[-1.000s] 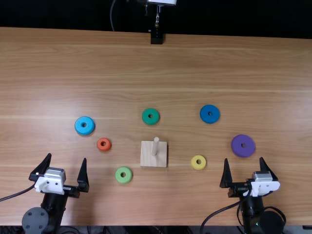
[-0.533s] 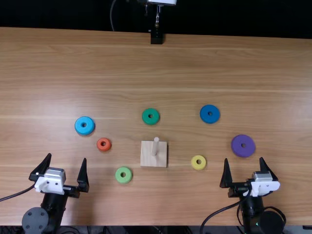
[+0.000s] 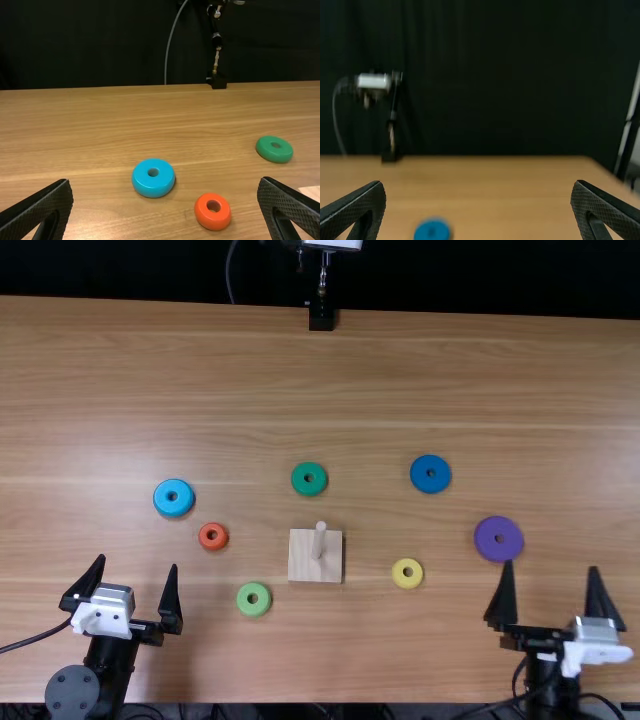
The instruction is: Build the Hanoi tower: stack the rings onto the peg from bottom to top in this color order: purple, dark blue, light blue, dark green, light green, yellow, orange.
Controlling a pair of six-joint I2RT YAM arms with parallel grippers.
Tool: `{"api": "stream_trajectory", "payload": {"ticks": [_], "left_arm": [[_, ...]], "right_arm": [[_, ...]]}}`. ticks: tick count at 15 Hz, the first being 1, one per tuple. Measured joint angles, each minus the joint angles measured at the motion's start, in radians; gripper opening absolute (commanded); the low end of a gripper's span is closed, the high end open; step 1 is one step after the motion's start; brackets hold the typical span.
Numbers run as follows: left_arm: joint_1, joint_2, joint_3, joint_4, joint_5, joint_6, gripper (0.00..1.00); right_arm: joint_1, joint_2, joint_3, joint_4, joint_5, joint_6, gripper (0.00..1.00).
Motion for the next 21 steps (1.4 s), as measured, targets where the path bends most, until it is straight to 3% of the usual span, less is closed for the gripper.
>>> {"api": "stream_trajectory", "payload": {"ticks": [2,6,8,11,15,16,19,21], "left_arm": [[0.000,0.000,0.000,0.000,0.000,0.000,1.00],[0.000,0.000,0.000,-0.001,0.000,0.000,1.00],[0.000,0.000,0.000,0.000,0.000,0.001,1.00],[0.000,0.000,0.000,-0.001,0.000,0.000,1.00],[0.000,0.000,0.000,0.000,-0.001,0.000,1.00],[0.000,0.000,0.000,0.000,0.000,0.000,1.00],[0.000,0.000,0.000,0.000,-0.001,0.000,1.00],[0.000,0.000,0.000,0.000,-0.001,0.001,1.00]], "right_arm": [[-0.001,0.166,0.130,0.001,0.018,0.000,1.00],[-0.050,0.591,0.338,-0.003,0.032,0.001,1.00],[-0.069,0.726,0.378,-0.087,0.033,0.002,1.00],[-0.130,0.926,0.523,-0.367,0.033,0.005,1.00],[-0.133,1.157,0.561,-0.422,0.017,0.010,1.00],[-0.133,1.201,0.566,-0.421,0.013,0.022,1.00],[-0.133,1.299,0.586,-0.426,0.010,0.137,1.00],[-0.133,1.371,0.591,-0.447,0.009,0.190,1.00]]}}
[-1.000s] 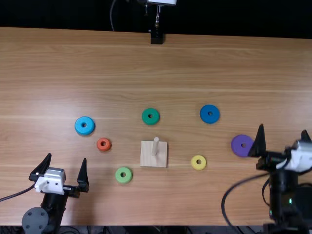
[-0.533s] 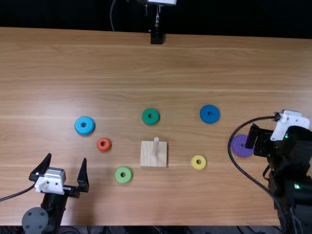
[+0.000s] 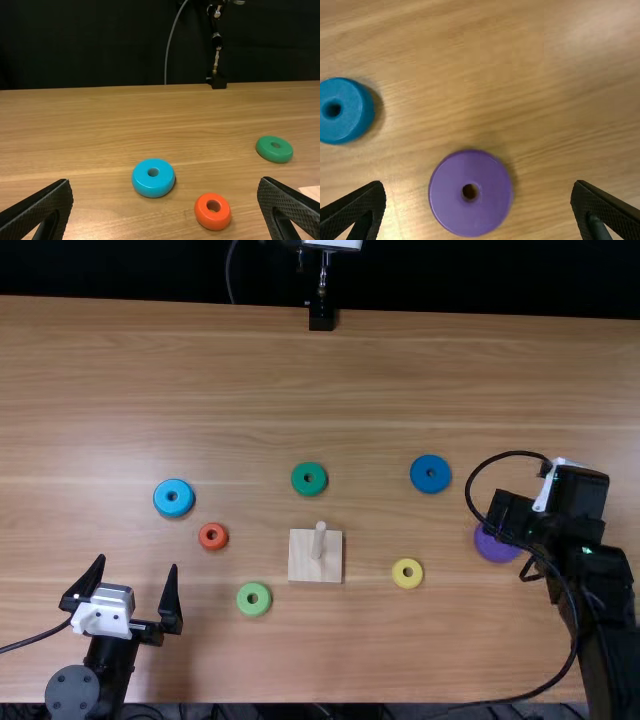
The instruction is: Build the Hanoi tower: stack the rings onto the peg from bottom to top in this color order: purple, dark blue, light blue, dark green, light green, yellow, orange.
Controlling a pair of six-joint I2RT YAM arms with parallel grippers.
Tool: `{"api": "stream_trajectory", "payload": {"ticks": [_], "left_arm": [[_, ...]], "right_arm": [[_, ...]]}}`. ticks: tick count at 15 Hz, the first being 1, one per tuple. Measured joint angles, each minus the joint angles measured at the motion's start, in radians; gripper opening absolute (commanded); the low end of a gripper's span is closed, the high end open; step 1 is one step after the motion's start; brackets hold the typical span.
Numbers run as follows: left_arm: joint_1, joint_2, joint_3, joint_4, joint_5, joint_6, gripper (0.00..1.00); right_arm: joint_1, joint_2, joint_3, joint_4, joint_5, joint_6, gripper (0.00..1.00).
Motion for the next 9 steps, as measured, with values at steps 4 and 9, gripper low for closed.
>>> {"api": "stream_trajectory", "payload": {"ticks": [4,9], "left_arm": [[0.000,0.000,0.000,0.000,0.000,-0.001,1.00],[0.000,0.000,0.000,0.000,0.000,0.000,1.00]], "right_arm": [[0.000,0.092,0.019,-0.058,0.000,0.031,1.00],[0.000,0.185,0.101,-0.131,-0.006,0.043,1.00]]}}
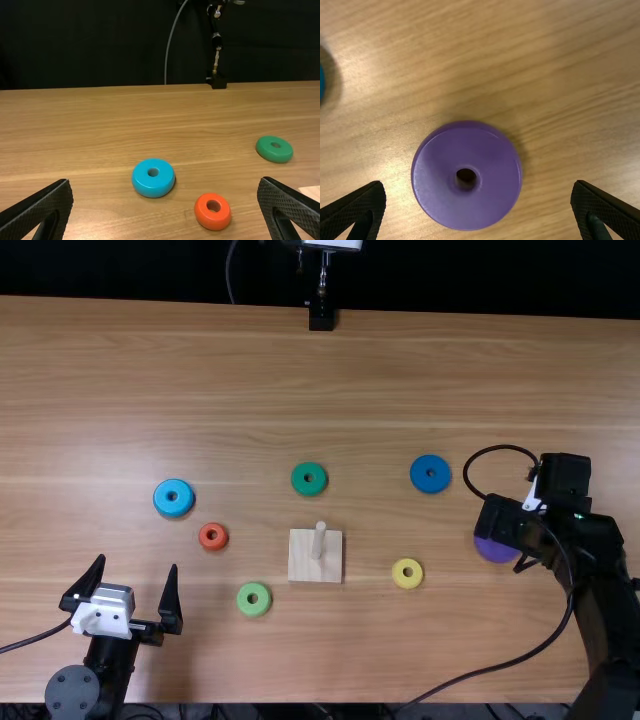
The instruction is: Build the Hanoi tower: stack the rings onto the peg from bottom to top in this color order: purple, dark blue, light blue, dark green, light green, yellow, orange.
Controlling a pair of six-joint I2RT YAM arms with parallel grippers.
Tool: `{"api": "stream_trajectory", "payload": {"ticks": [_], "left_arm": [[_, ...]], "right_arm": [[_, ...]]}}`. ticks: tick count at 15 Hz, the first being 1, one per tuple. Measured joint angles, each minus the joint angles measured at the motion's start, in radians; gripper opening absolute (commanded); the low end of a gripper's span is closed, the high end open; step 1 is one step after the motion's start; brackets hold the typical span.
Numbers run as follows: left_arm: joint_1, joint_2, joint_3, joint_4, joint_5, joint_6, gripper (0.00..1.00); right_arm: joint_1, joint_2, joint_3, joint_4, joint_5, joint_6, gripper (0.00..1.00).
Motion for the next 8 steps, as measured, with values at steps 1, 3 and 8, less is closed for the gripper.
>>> {"api": "stream_trajectory", "payload": {"ticks": [1,3,8], "left_arm": [[0.000,0.000,0.000,0.000,0.000,0.000,1.00],[0.000,0.000,0.000,0.000,0.000,0.000,1.00],[0.000,0.000,0.000,0.000,0.000,0.000,1.00]], "right_arm": [[0.000,0.031,0.004,-0.007,-0.001,0.000,1.00],[0.000,0.086,0.012,-0.026,-0.004,0.000,1.00],[0.000,0.104,0.069,-0.076,-0.015,0.003,1.00]]}}
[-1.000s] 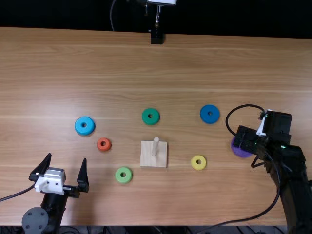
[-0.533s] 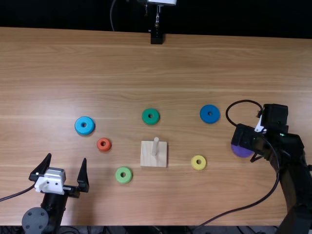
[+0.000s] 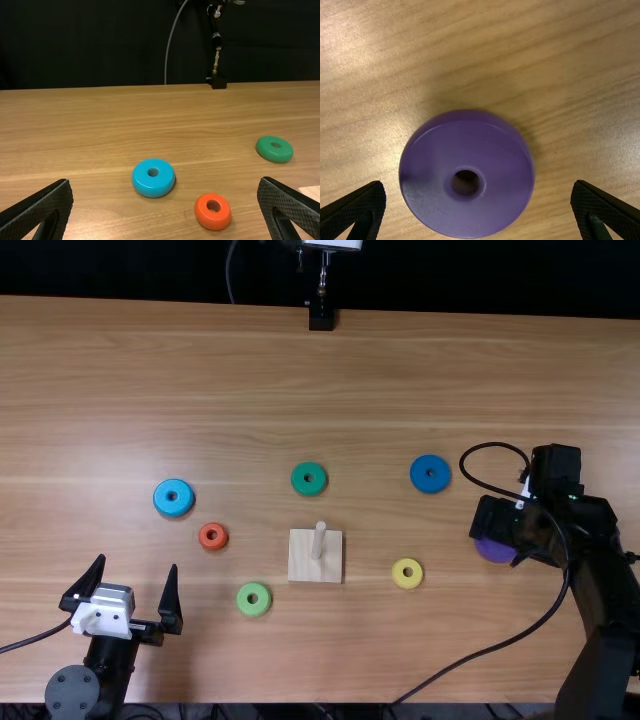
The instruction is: Build the Hanoi tower: stack the rings onto the peg from bottom to top in this color order: purple, dark blue, light blue, dark green, light green, yellow, orange.
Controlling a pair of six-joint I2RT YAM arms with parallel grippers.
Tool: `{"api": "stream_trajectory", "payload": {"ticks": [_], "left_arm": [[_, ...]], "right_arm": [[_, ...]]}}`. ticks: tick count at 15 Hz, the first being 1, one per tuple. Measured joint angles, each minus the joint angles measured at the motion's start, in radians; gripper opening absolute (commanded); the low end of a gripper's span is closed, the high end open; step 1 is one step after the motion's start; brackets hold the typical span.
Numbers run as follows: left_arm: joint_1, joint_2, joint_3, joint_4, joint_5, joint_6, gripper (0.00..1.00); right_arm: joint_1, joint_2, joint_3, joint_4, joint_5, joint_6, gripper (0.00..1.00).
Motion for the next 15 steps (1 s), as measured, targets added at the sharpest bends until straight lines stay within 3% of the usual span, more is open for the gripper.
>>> {"api": "stream_trajectory", "payload": {"ticks": [15], "left_arm": [[0.000,0.000,0.000,0.000,0.000,0.000,1.00]], "right_arm": [[0.000,0.144,0.090,-0.137,0.000,0.000,1.00]]}}
